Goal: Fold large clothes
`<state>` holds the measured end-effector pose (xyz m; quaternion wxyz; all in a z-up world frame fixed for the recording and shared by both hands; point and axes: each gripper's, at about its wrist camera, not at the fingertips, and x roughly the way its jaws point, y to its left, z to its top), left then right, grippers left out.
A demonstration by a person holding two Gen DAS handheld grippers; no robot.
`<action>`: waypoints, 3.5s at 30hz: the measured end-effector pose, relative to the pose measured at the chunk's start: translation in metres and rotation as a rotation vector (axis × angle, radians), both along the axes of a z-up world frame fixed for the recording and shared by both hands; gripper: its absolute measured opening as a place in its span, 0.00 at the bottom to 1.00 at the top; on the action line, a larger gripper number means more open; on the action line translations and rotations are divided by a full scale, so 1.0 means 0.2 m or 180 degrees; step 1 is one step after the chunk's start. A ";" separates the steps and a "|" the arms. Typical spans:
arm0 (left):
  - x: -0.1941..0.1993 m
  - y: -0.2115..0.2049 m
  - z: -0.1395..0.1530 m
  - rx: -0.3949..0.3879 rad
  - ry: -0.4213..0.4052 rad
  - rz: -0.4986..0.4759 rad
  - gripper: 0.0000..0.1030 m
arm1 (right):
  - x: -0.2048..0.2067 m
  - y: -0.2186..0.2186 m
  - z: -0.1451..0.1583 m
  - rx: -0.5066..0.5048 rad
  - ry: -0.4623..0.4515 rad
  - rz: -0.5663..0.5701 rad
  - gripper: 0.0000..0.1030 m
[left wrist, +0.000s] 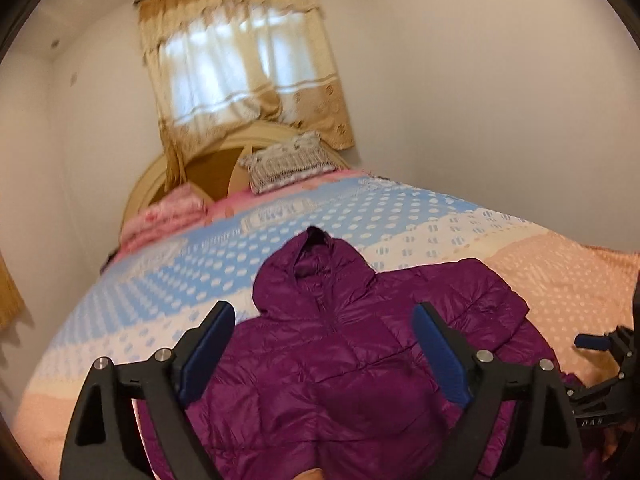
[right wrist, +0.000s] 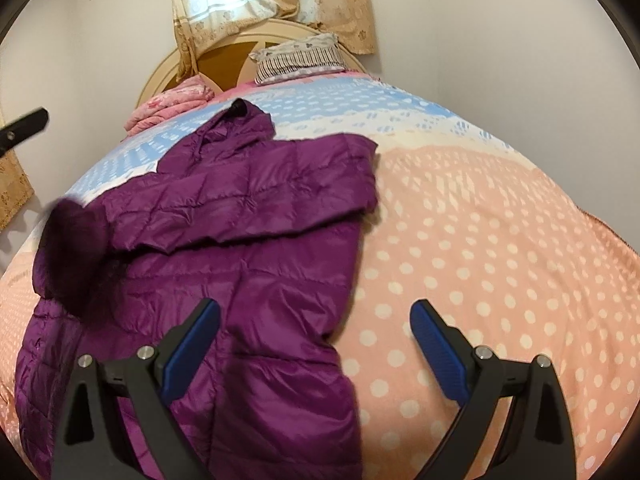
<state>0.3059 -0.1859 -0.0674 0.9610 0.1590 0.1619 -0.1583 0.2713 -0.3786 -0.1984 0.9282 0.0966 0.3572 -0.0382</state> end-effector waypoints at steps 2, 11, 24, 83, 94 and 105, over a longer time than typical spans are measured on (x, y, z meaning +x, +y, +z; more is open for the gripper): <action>0.00 0.05 0.00 0.0067 -0.0033 0.0074 0.88 | -0.01 0.01 0.01 -0.0007 0.0001 0.0001 0.95; 0.18 0.67 -0.16 0.0035 0.0353 0.1011 0.89 | 0.07 0.20 0.20 0.0174 -0.0107 0.0474 0.95; 0.24 1.03 -0.42 -0.0175 0.0815 0.1473 0.89 | 0.47 0.57 0.03 0.0876 0.0634 0.1209 0.09; 0.79 0.80 -0.34 -0.0500 0.1061 0.1416 0.97 | 0.56 0.07 0.29 0.0152 -0.0171 -0.0210 0.34; 1.09 0.78 -0.72 -0.0249 0.1572 0.1701 0.97 | 0.79 -0.10 -0.03 0.0282 0.0267 -0.0465 0.33; 1.12 0.83 -0.78 -0.0496 0.1755 0.1658 0.99 | 0.81 -0.06 -0.08 0.0121 0.0359 -0.0453 0.33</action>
